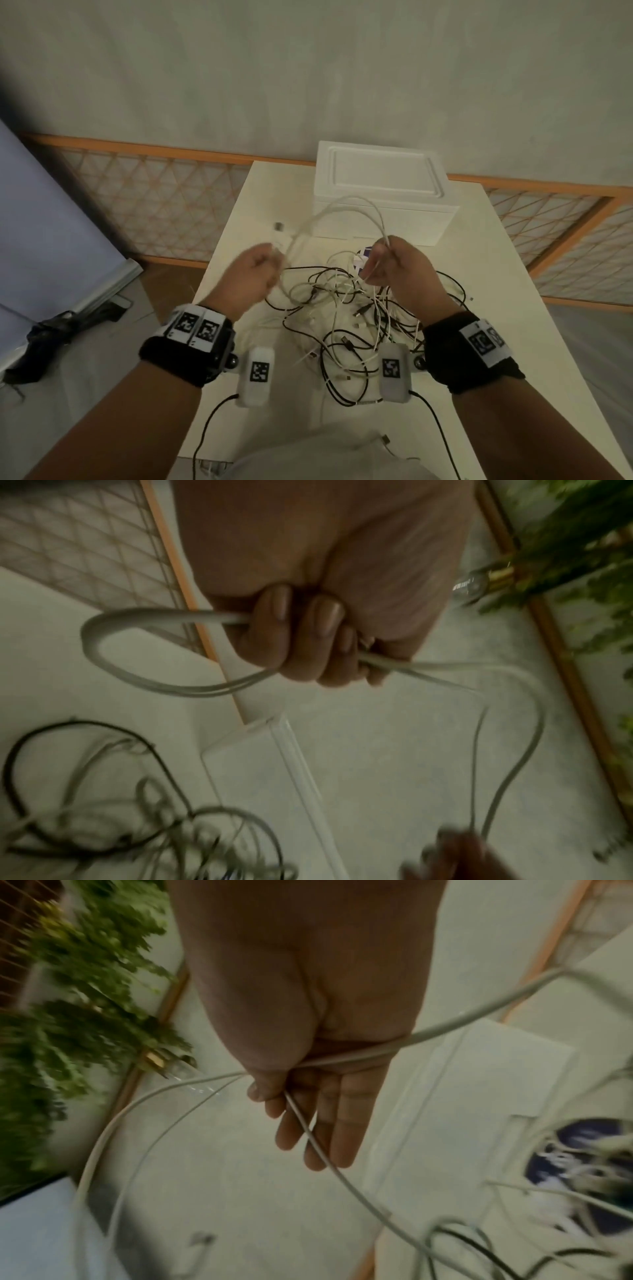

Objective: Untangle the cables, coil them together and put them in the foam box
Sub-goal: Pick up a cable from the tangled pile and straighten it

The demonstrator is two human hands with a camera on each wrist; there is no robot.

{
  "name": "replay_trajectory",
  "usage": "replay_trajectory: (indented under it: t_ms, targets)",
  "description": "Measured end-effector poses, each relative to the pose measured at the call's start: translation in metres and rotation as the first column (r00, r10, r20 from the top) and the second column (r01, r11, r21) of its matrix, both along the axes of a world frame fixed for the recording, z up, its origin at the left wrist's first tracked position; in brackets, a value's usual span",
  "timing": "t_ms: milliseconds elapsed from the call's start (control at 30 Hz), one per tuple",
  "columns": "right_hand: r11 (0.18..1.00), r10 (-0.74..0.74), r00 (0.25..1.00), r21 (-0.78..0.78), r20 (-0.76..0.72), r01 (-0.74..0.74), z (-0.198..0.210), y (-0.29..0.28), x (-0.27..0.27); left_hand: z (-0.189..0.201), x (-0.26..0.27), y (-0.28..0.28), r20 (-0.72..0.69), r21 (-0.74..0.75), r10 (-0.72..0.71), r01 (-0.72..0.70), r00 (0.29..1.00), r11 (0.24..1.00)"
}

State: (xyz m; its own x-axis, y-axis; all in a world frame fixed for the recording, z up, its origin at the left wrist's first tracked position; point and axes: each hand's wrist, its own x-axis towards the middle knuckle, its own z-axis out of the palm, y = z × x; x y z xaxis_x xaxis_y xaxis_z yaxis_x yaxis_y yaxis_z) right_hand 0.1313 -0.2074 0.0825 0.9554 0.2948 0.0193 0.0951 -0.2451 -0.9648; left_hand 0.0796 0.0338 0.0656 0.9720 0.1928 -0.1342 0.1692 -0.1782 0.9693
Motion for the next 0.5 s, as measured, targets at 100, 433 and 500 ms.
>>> replay_trajectory:
  t_ms: [100, 433, 500]
  targets:
    - [0.999, 0.025, 0.995, 0.031, 0.100, -0.028, 0.022, 0.009, -0.004, -0.004, 0.004, -0.032, -0.067, 0.119, -0.300, 0.307, 0.951, 0.944]
    - [0.999, 0.000, 0.971, -0.031, 0.237, 0.007, -0.005, -0.001, 0.008, 0.005, 0.028, -0.080, -0.020, -0.252, -0.319, 0.304, 0.947, 0.918]
    - [0.985, 0.095, 0.983, -0.155, 0.159, -0.071, -0.024, -0.001, 0.009, 0.012, 0.036, -0.077, 0.019, -0.468, -0.284, 0.260, 0.959, 0.845]
